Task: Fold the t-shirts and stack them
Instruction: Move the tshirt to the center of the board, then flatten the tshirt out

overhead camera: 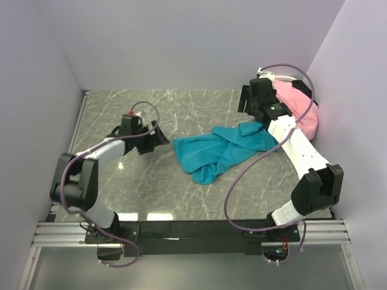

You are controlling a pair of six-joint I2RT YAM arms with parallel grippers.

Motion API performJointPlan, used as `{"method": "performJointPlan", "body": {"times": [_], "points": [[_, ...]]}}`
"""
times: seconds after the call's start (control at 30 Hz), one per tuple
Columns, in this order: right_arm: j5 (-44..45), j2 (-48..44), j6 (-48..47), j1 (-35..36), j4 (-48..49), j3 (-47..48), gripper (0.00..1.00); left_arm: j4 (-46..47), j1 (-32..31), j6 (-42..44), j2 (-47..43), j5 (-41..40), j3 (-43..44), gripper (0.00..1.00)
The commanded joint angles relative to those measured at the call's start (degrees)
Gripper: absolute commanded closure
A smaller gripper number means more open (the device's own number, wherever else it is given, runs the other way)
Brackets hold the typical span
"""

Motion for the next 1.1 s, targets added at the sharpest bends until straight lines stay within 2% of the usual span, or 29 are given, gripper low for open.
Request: {"method": "performJointPlan", "body": {"times": [0.0, 0.13, 0.4, 0.6, 0.7, 0.73, 0.83, 0.93, 1.0, 1.07], "points": [[-2.4, -3.2, -1.2, 0.2, 2.2, -2.1, 0.20, 7.0, -5.4, -0.2, 7.8, 0.3, 8.7, 0.01], [-2.6, -2.8, -1.2, 0.2, 2.0, -2.4, 0.19, 9.5, -8.1, -0.4, 13.2, -1.5, 12.8, 0.01], [-3.2, -2.3, -0.7, 0.1, 2.2, -3.5, 0.19, 9.3, -9.7, 0.6, 21.8, -4.2, 17.6, 0.01], [-3.6, -2.4, -0.6, -0.2, 2.2, -4.1, 0.19, 9.0, -10.2, 1.0, 25.7, -6.3, 19.4, 0.05], [-3.3, -2.3, -0.6, -0.3, 2.1, -4.0, 0.19, 9.5, -10.5, 1.2, 26.9, -4.8, 19.9, 0.18], [-3.3, -2.3, -0.6, -0.3, 2.1, -4.1, 0.19, 9.5, -10.6, 1.3, 27.1, -4.2, 20.2, 0.32], [-2.9, -2.2, -0.6, -0.3, 1.7, -4.1, 0.19, 9.0, -11.1, 1.5, 27.5, -3.2, 20.2, 0.47], [-2.5, -2.4, -0.5, -0.6, 1.5, -4.4, 0.19, 9.5, -11.6, 1.4, 26.2, -3.0, 18.3, 0.48], [-2.6, -2.7, -0.4, -0.6, 1.6, -4.9, 0.19, 9.9, -11.8, 1.1, 24.8, -2.7, 17.3, 0.54], [-2.7, -2.8, -0.3, -0.7, 1.5, -5.0, 0.19, 9.6, -12.0, 1.0, 23.6, -3.2, 16.2, 0.52]]}}
